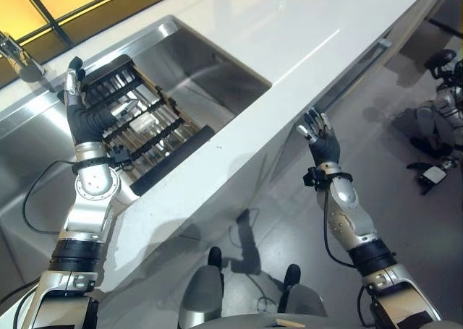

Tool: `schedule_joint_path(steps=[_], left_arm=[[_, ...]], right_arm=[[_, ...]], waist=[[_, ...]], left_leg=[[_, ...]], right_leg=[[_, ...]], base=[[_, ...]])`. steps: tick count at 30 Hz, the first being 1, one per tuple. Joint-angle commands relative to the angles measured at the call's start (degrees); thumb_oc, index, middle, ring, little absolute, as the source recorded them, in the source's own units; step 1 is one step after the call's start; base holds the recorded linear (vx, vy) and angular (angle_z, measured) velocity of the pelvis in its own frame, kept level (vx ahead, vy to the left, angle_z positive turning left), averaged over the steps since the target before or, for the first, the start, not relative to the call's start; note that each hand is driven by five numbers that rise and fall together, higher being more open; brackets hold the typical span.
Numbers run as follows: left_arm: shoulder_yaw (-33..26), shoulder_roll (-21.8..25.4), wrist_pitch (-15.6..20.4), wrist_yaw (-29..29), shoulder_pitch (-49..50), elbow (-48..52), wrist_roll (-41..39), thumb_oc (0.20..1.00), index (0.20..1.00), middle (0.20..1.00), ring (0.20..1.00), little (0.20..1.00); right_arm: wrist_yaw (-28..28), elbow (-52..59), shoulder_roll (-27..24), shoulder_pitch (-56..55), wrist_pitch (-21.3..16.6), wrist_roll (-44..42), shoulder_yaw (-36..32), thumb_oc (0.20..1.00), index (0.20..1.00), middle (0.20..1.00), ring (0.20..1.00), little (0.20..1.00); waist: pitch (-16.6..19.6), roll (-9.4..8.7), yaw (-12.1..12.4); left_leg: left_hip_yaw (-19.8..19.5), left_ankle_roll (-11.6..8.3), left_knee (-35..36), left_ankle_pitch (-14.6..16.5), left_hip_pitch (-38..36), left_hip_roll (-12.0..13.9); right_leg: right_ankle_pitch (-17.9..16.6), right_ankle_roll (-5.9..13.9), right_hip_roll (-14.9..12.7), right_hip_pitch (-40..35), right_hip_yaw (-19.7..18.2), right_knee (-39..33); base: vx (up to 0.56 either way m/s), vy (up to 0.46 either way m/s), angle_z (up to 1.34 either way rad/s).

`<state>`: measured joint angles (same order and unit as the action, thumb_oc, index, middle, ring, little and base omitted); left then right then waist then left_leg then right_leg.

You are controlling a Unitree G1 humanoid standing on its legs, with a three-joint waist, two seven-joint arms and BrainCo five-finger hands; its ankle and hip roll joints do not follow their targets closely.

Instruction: Pick up plates and place into dishwasher.

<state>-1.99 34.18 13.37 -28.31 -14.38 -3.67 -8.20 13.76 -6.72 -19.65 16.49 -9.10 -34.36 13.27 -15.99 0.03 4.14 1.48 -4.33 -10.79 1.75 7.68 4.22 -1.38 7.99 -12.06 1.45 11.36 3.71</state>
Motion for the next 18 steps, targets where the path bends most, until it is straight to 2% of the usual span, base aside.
schedule_joint_path(steps=[1,4,7,10,12,13,15,17,18], left_arm=[[-2.96,-0.83,1.34,-1.18,3.23,3.99,2.21,1.0,1.0,1.0,1.0,1.0],[-4.52,-1.7,0.74,-1.09,5.76,5.37,1.3,1.0,1.0,1.0,1.0,1.0],[-5.7,-2.11,0.92,-1.85,7.43,5.12,0.62,1.0,1.0,1.0,1.0,1.0],[-7.13,-3.21,0.96,-2.8,9.11,5.82,-0.13,1.0,1.0,1.0,1.0,1.0],[-7.22,-3.81,0.83,-2.86,9.35,6.32,-1.32,1.0,1.0,1.0,1.0,1.0],[-7.05,-4.22,0.87,-2.31,9.12,6.42,-2.27,1.0,1.0,1.0,1.0,1.0],[-6.02,-5.02,1.13,-0.9,7.76,5.97,-4.05,1.0,1.0,1.0,1.0,1.0],[-4.38,-5.64,1.05,1.37,5.66,5.3,-6.65,1.0,1.0,1.0,1.0,1.0],[-3.67,-5.9,0.97,2.09,4.77,4.87,-7.2,1.0,1.0,1.0,1.0,1.0]], right_arm=[[3.04,8.0,-0.5,-3.05,0.23,3.6,-3.76,1.0,1.0,1.0,1.0,1.0],[5.61,10.86,-1.66,-4.88,3.15,4.96,-5.28,1.0,1.0,1.0,1.0,1.0],[10.55,12.49,-2.2,-5.31,5.92,5.84,-6.63,1.0,1.0,1.0,1.0,1.0],[15.74,14.58,-2.87,-5.3,6.79,9.56,-8.42,1.0,1.0,1.0,1.0,1.0],[15.18,17.02,-3.8,-4.89,7.14,12.52,-8.85,1.0,1.0,1.0,1.0,1.0],[15.15,18.38,-4.59,-4.29,7.09,14.7,-8.74,1.0,1.0,1.0,1.0,1.0],[15.01,19.8,-5.63,-3.06,6.15,19.02,-8.27,1.0,1.0,1.0,1.0,1.0],[13.93,20.24,-7.07,-1.25,4.69,21.0,-6.96,1.0,1.0,1.0,1.0,1.0],[12.81,20.09,-7.59,-0.61,3.79,21.36,-6.35,1.0,1.0,1.0,1.0,1.0]], waist=[[6.63,-0.28,-1.51],[7.43,-0.17,-1.81],[7.93,0.19,-1.71],[8.17,0.55,-1.52],[8.15,0.64,-1.42],[8.15,0.59,-1.57],[8.23,0.41,-2.72],[8.74,0.07,-4.36],[8.97,0.06,-4.64]], left_leg=[[1.33,-1.79,5.15,-2.03,-2.59,5.68],[1.26,-2.74,5.98,-3.11,-3.9,7.58],[0.3,-3.97,6.57,-4.27,-4.53,9.38],[0.77,-4.84,7.12,-5.43,-4.66,10.65],[1.63,-5.04,5.59,-5.51,-3.71,10.36],[3.39,-5.12,3.48,-5.6,-2.99,10.11],[9.3,-5.23,-1.33,-5.75,-1.69,10.53],[18.49,-4.01,-3.85,-4.85,-2.05,11.66],[20.41,-3.55,-3.33,-4.56,-2.64,11.61]], right_leg=[[2.51,-0.08,-0.68,-0.95,-2.46,1.24],[3.46,-1.12,0.99,-2.05,-2.25,1.31],[4.04,-2.1,2.5,-3.05,-1.95,0.93],[4.15,-2.7,3.09,-3.74,-0.97,0.19],[4.38,-3.19,3.11,-4.25,0.05,0.09],[4.44,-3.59,2.88,-4.5,1.17,0.09],[4.45,-4.16,2.1,-4.98,4.21,0.25],[4.72,-4.31,1.04,-5.53,8.21,0.9],[4.86,-4.09,0.57,-5.74,9.15,1.33]], base=[[0.0,-0.041,-0.03],[0.0,-0.047,-0.02],[-0.01,-0.045,-0.02],[-0.03,0.01,0.01],[-0.04,0.051,0.06],[-0.06,0.073,0.19],[-0.08,0.085,0.53],[-0.02,0.128,1.09],[0.08,0.209,1.29]])
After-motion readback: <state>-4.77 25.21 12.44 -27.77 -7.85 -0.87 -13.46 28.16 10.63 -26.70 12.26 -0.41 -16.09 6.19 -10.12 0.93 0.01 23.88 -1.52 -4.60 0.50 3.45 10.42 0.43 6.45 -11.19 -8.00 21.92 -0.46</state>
